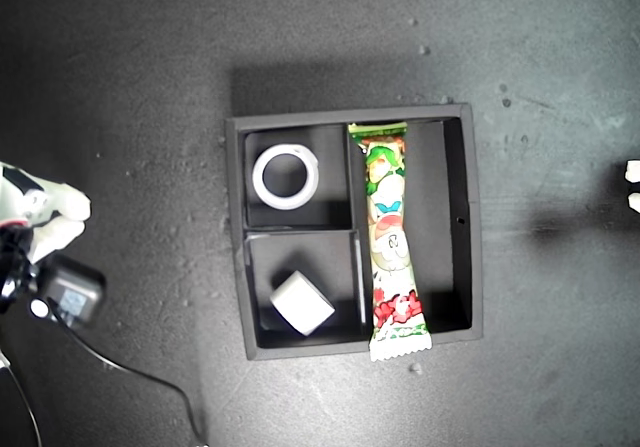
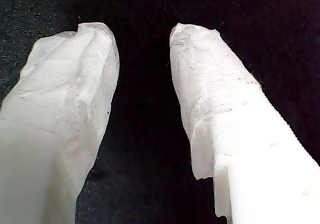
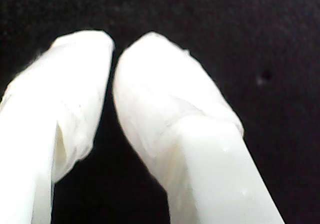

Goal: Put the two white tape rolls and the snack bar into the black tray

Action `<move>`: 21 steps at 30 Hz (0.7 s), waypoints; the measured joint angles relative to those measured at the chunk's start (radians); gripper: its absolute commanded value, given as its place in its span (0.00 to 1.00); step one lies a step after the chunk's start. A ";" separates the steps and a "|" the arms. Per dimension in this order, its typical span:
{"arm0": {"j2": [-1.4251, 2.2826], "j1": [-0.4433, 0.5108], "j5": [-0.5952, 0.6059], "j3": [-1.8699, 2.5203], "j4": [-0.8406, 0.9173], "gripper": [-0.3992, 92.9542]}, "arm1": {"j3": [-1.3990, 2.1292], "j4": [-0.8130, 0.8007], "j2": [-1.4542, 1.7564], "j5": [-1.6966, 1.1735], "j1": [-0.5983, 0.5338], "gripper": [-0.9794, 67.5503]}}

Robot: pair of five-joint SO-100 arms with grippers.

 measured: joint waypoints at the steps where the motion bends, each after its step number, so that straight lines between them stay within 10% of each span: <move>1: 0.046 0.011 -0.009 0.026 0.011 0.01 | 0.000 0.000 0.000 0.000 0.000 0.11; 21: 0.339 0.072 -0.160 0.252 0.109 0.01 | 0.000 0.000 0.000 -0.003 -0.075 0.11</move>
